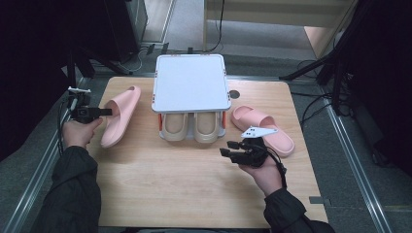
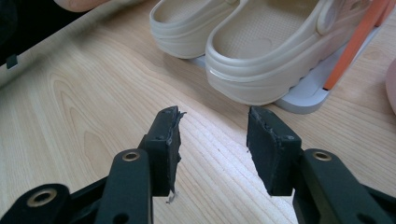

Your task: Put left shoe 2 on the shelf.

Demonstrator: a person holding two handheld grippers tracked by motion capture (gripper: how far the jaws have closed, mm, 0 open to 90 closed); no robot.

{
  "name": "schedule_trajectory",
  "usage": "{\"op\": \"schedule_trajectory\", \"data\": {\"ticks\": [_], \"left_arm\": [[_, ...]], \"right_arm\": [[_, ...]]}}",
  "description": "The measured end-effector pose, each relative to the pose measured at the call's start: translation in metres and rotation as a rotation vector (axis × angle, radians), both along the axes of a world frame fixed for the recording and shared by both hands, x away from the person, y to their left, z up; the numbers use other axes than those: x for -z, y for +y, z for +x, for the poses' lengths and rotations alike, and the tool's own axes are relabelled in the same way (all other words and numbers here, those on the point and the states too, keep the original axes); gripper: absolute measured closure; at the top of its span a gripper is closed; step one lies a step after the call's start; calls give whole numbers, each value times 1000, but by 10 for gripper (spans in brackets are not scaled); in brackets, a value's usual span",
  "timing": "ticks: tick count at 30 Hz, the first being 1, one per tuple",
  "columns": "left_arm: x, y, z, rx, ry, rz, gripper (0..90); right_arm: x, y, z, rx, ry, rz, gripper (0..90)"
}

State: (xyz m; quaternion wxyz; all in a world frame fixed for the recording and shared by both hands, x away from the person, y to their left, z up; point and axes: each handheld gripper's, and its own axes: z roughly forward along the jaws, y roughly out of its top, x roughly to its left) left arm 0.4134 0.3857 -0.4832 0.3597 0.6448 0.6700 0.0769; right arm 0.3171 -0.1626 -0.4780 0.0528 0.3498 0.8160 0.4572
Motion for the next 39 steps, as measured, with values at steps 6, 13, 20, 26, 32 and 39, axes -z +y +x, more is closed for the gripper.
{"op": "schedule_trajectory", "data": {"ticks": [6, 13, 20, 26, 32, 39], "left_arm": [[-23, -13, 6, 2, -9, 22, 831], [-48, -19, 13, -1, -13, 17, 828], [-82, -30, 19, 15, -39, 19, 826], [-112, -43, 28, 29, -60, 35, 824], [-138, -59, 38, 51, -76, 46, 821], [-155, -87, 53, 67, -82, 48, 814]], "right_arm": [[-2, 2, 2, -9, -1, 6, 554], [-3, 4, 3, -24, -1, 10, 554], [-4, 4, 4, -30, -9, 15, 554], [-5, 5, 7, -35, -5, 17, 554], [-5, 6, 8, -39, -3, 17, 555], [-5, 7, 7, -45, -4, 15, 554]]}}
